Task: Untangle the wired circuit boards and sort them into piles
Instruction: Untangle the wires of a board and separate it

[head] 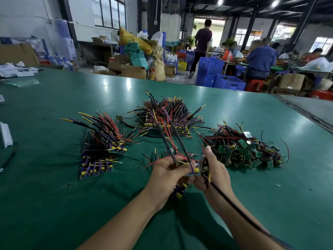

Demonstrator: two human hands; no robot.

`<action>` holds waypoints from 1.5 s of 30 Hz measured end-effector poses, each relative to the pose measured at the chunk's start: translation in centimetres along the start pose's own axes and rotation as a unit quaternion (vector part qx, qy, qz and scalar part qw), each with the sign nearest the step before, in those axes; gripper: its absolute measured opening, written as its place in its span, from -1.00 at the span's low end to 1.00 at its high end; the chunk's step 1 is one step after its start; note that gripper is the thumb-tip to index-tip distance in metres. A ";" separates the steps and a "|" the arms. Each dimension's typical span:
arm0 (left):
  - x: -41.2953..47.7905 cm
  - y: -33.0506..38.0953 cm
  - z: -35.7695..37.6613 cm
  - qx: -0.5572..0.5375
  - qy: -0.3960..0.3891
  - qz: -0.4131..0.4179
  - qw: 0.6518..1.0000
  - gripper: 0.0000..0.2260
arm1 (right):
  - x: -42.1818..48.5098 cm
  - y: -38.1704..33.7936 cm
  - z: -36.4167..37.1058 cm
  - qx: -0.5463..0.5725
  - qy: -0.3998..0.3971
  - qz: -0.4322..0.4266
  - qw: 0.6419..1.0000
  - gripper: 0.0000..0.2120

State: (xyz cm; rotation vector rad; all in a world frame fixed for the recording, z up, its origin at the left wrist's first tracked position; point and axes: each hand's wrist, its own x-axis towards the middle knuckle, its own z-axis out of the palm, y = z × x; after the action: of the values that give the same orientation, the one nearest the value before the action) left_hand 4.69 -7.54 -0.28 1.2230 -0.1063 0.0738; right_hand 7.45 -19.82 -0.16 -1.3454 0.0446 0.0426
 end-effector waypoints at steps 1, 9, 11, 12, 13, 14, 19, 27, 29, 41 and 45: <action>0.1 -0.2 -0.1 0.016 0.009 0.002 1.000 -0.86 | 0.2 0.1 -0.1 0.011 0.011 0.017 1.000 -0.40; 0.5 -0.6 -0.5 0.061 0.047 -0.007 0.997 -0.75 | 0.7 -0.3 -0.8 0.097 0.044 0.104 0.989 -0.59; 0.6 -0.9 -0.7 0.056 0.071 -0.005 0.996 -0.73 | 0.7 -0.3 -0.8 0.080 0.048 0.088 0.992 -0.66; 0.7 -0.9 -0.9 0.053 0.075 -0.001 0.996 -0.80 | 0.6 -0.3 -0.8 0.059 0.040 0.071 0.995 -0.71; 0.7 -0.9 -1.0 0.043 0.076 0.002 0.996 -0.87 | 0.5 -0.3 -0.9 0.035 0.032 0.055 0.997 -0.78; 0.7 -0.8 -1.0 0.030 0.079 0.003 0.996 -0.91 | 0.5 -0.3 -0.9 0.013 0.025 0.046 0.999 -0.83; 0.7 -0.5 -1.1 0.033 0.081 0.025 0.996 -0.83 | 0.6 0.0 -1.4 -0.124 0.004 -0.003 0.992 -0.70; 0.9 -0.8 -1.5 0.074 0.119 0.063 0.988 -0.97 | 1.2 1.2 -2.2 -0.457 0.016 -0.161 0.875 -0.54; 0.8 -1.0 -1.3 0.085 0.116 0.070 0.987 -0.95 | 0.9 1.0 -1.9 -0.401 -0.014 -0.202 0.894 -0.40; 0.2 -1.5 -0.3 0.073 0.077 0.137 0.985 -0.95 | 0.8 1.1 -1.6 -0.162 -0.157 -0.086 0.970 -0.53; 0.2 -1.5 -0.4 0.036 0.063 0.134 0.988 -0.93 | 0.9 0.7 -2.0 -0.190 -0.177 -0.156 0.953 -0.63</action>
State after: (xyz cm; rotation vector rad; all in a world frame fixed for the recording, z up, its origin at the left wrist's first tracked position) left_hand 5.10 -7.65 -1.80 1.2679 -0.1586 0.3910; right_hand 8.25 -21.56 -1.36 -1.6961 -0.5015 0.0258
